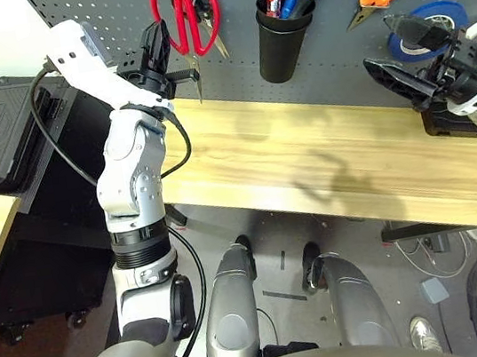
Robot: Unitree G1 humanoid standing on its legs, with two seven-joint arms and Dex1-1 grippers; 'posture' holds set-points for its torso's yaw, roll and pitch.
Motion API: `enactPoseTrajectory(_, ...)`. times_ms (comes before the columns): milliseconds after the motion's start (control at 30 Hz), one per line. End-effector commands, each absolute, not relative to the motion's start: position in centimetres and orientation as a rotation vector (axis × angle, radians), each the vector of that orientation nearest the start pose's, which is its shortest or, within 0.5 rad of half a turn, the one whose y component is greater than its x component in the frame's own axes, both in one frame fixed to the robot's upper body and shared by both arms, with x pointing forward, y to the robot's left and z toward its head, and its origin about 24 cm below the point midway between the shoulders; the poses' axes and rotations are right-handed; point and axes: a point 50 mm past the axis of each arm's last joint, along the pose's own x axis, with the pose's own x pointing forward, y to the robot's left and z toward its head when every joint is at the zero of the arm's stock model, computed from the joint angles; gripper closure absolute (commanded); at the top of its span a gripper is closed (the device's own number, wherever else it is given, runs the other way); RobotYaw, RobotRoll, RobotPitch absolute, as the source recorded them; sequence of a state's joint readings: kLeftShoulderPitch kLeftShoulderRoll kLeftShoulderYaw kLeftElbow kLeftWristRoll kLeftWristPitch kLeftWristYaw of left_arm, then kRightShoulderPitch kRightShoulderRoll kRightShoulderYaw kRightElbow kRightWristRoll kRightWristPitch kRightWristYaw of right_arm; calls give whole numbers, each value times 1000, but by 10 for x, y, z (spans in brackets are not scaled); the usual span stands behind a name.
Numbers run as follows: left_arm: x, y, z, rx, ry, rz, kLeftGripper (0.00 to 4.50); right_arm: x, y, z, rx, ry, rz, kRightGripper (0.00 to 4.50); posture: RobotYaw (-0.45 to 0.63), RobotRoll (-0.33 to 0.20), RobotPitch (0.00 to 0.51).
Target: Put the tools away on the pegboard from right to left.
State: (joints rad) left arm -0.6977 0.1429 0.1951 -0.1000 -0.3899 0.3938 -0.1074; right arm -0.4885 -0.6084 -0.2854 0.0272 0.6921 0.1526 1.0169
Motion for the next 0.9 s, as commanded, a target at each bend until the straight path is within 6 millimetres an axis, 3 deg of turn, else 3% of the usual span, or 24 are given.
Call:
enactPoseTrajectory(33,335,152,242,-240,-422,-263,4477,283,-235,234,-97,-505,929,0,144,0,227)
enactPoseTrajectory(467,355,160,239,-226,-386,-202,4477,288,-223,230,-85,-515,934,0,148,0,235)
enactPoseTrajectory(600,371,161,237,-214,-353,-151,4477,289,-219,228,-78,-519,939,0,146,0,235)
enactPoseTrajectory(900,401,141,232,-161,-283,-182,4477,291,-214,225,-80,-528,931,0,138,0,232)
